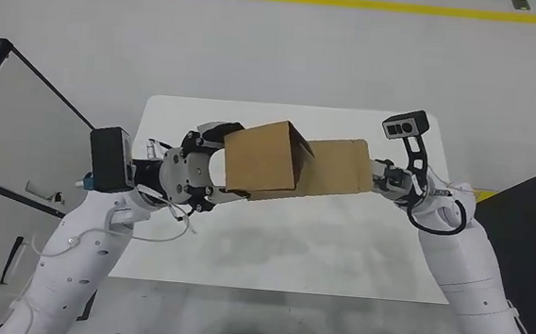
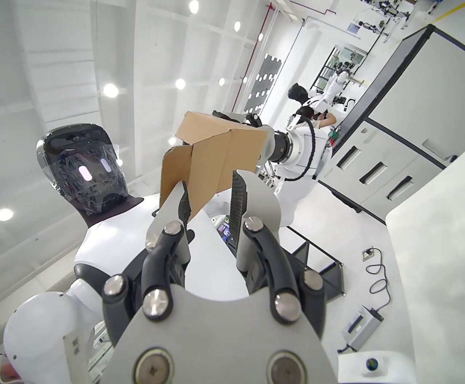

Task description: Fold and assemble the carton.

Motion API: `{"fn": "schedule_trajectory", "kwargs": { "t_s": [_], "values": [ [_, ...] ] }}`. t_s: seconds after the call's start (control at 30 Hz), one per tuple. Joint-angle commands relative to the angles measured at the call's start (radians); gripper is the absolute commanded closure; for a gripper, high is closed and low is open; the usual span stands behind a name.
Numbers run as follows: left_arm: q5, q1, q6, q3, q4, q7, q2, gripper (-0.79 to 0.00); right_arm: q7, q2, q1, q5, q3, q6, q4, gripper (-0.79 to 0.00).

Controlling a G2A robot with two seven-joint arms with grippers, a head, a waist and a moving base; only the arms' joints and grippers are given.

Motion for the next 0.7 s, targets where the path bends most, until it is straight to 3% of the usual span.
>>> {"fn": "schedule_trajectory", "kwargs": {
  "t_s": [0.0,0.67],
  "values": [
    [0.008,0.002,-0.001,-0.002,-0.002,-0.003,0.0,0.0,0.001,0.0,0.001,-0.002,0.002,0.002,-0.008,-0.222],
    [0.101,0.024,-0.022,-0.019,-0.015,-0.03,0.0,0.0,0.017,-0.007,0.018,-0.003,-0.003,0.025,-0.051,-0.222]
  ]
}}
